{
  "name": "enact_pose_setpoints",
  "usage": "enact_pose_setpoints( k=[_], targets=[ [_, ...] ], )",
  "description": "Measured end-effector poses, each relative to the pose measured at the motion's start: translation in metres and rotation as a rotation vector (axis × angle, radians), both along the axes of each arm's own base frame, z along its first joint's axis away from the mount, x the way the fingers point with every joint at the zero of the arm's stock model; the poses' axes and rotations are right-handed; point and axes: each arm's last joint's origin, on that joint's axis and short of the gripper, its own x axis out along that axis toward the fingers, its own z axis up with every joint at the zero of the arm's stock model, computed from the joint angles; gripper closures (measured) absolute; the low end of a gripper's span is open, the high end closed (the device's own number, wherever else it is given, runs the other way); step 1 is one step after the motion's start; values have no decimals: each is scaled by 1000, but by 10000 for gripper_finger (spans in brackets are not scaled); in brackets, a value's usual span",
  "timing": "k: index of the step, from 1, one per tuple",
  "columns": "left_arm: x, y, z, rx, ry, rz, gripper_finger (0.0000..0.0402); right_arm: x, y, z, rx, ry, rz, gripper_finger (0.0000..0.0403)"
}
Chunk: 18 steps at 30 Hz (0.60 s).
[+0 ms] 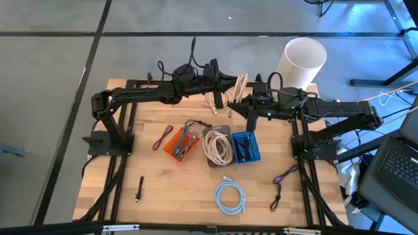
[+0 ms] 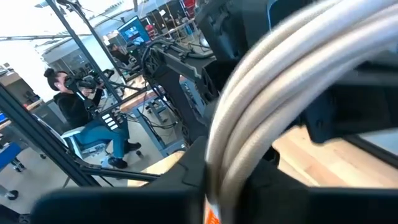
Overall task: Pick & Place USB Port
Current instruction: Put the light brown HDMI cable into the black bin
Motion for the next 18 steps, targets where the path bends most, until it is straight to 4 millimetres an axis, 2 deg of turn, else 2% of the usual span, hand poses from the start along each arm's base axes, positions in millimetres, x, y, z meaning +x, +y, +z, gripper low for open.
enact_pose_setpoints(
  k=[5,10,18],
  targets=[
    [0,0,0,1,-2,1,389,0,0,0,-13,3,2,369],
    [0,1,0,19,6,6,350,-4,-1,1,-26,12,-14,369],
    [-18,17,7,18,93,82,267,-42,-7,10,-19,62,-131,369]
  ],
)
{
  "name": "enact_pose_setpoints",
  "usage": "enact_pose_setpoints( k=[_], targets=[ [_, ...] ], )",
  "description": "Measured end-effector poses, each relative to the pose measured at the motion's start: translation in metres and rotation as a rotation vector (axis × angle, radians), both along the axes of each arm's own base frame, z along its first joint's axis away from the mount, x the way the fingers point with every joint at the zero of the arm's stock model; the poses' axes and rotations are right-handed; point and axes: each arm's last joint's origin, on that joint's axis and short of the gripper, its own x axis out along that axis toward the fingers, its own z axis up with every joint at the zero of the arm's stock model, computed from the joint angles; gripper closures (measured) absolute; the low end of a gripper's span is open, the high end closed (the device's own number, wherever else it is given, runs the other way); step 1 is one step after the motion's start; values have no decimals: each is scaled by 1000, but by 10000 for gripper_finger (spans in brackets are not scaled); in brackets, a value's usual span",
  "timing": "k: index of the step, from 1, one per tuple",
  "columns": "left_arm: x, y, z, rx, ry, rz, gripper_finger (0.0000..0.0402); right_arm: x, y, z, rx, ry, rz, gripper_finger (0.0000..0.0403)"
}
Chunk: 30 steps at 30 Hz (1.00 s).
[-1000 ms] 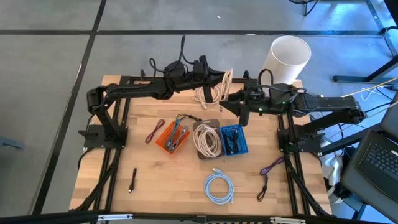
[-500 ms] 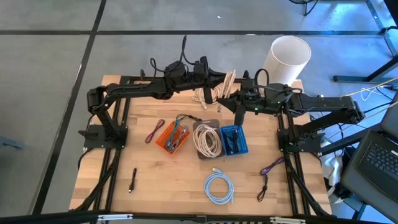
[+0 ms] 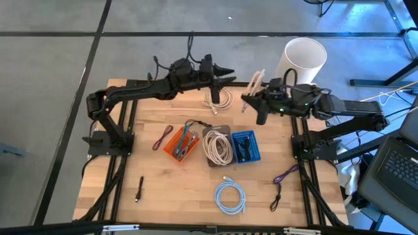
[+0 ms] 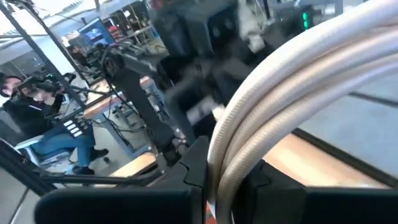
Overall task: Pick & Place USB Port
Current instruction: Put the light brown HDMI cable into the black bin
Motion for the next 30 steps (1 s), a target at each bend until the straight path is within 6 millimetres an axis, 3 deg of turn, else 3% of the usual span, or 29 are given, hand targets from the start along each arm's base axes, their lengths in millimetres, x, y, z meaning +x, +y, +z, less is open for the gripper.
enact_pose_setpoints(
  k=[5,11,16,22,27,30],
  targets=[
    [-25,11,12,-18,73,69,233,-10,3,-7,166,66,75,369],
    [-49,16,17,-35,205,110,225,11,15,-23,353,158,281,369],
    [-55,16,6,-56,313,44,234,32,28,-39,441,250,422,369],
    [-57,19,-24,-137,372,-29,248,48,41,-51,467,241,517,369],
    [-60,15,-34,-175,377,-91,255,48,53,-99,606,211,505,369],
    [-65,12,-35,-161,377,-98,258,48,54,-123,686,32,516,369]
  ],
)
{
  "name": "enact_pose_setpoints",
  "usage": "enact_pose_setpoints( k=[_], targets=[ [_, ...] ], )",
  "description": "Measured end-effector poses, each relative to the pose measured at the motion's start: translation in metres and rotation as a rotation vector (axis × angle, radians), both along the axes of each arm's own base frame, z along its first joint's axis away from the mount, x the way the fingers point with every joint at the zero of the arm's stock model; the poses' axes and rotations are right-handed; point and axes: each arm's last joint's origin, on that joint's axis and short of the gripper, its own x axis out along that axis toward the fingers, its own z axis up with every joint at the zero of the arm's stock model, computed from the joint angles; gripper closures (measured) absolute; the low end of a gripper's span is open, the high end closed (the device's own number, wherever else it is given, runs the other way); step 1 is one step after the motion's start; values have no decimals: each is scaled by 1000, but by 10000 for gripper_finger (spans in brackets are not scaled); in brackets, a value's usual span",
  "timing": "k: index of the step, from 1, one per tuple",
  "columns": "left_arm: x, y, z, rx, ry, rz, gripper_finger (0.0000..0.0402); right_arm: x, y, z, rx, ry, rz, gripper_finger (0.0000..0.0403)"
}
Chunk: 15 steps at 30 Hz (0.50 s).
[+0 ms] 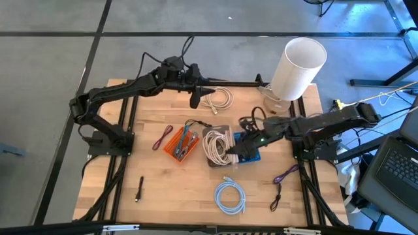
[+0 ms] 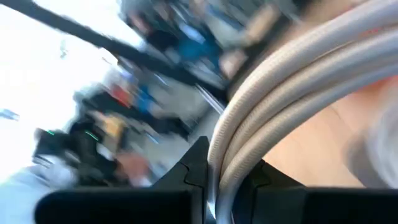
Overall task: Pick & Place USB Port
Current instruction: Put the light brown HDMI cable into the black bin
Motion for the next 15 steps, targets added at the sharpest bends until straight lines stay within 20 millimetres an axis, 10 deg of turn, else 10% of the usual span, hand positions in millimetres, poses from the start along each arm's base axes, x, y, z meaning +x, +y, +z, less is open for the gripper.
enact_pose_setpoints(
  k=[15],
  targets=[
    [-4,-2,3,34,-25,-3,258,30,1,-63,36,70,-133,369]
  ],
)
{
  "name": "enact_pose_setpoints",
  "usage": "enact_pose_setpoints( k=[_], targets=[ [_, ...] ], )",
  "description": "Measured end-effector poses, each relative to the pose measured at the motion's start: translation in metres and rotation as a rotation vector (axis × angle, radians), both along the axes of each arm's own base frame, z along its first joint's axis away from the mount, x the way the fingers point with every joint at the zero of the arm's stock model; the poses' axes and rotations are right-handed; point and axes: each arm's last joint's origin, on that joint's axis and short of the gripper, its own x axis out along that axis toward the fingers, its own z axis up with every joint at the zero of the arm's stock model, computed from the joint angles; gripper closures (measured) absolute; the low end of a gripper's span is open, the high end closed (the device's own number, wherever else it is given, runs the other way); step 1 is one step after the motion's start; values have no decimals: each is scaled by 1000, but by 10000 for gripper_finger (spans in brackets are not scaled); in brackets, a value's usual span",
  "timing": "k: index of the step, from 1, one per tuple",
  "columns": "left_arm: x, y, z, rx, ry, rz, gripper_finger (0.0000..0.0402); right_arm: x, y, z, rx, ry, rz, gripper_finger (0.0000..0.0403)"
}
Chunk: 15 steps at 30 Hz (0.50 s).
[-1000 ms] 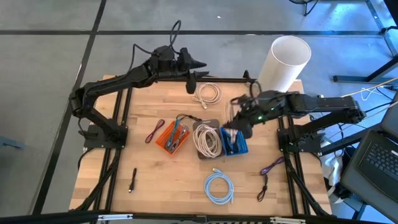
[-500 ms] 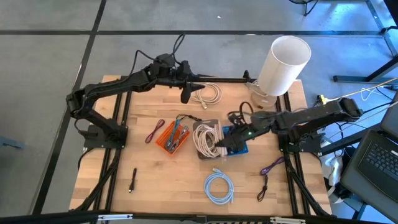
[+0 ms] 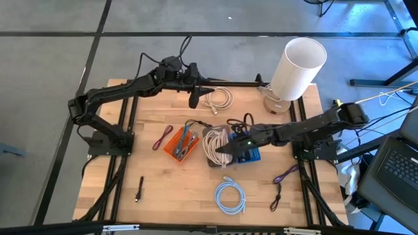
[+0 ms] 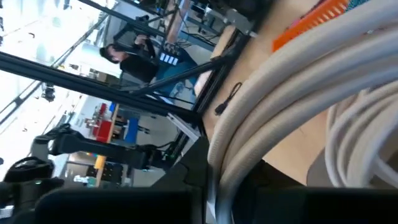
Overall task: Pick & Place USB Port
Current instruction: Put the light brown HDMI cable into the black bin
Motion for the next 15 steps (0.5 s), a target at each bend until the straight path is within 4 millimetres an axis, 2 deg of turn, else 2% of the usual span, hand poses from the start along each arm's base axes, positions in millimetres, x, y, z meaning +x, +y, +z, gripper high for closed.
enact_pose_setpoints(
  k=[15],
  targets=[
    [0,0,0,-2,0,-5,258,20,-1,-53,-1,181,-23,369]
  ],
)
